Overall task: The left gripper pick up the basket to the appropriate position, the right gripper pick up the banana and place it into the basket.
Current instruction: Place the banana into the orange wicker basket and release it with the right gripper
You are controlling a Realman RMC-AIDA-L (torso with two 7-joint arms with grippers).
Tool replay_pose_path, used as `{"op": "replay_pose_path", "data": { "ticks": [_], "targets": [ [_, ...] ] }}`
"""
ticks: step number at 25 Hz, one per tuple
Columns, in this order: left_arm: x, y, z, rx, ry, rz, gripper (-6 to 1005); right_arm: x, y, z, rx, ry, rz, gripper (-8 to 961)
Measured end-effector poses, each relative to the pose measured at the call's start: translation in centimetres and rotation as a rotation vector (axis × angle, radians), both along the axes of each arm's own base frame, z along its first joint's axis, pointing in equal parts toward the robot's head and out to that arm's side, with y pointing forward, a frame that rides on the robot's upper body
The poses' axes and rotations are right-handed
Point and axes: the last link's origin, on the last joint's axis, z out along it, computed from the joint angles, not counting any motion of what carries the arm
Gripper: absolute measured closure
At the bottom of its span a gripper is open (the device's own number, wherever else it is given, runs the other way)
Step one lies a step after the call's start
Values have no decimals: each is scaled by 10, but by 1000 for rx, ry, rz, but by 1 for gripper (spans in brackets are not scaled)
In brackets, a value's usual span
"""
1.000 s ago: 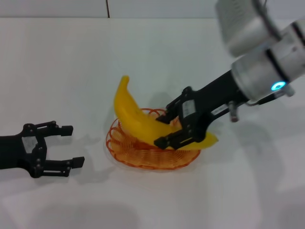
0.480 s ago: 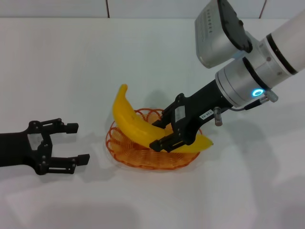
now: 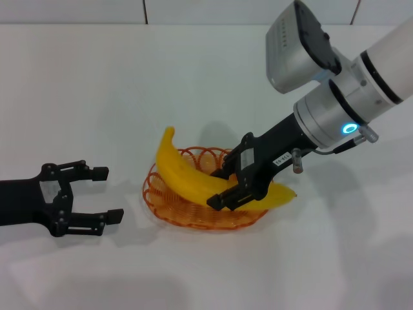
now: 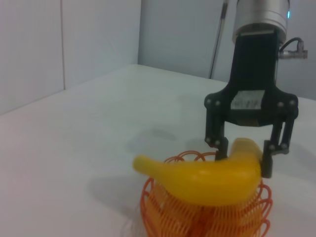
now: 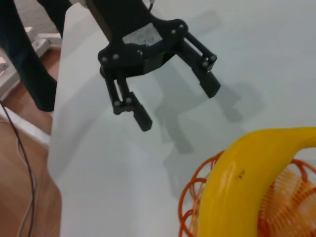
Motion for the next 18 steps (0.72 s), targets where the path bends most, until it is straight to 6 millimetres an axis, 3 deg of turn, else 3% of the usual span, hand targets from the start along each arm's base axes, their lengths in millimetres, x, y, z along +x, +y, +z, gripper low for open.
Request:
{"op": "replay_pose_path", "data": {
  "ticks": [10,12,18],
  "targets": [
    [1,0,0,-3,1,-4,91,-3,2,-3,-39,-4,-35,444],
    [0,0,0,-1,2,-2,91,-5,3,1,-36,15,-49,204],
    [-2,-1,2,4,2,0,91,-4,8,26,0,69,-61,193]
  ]
}}
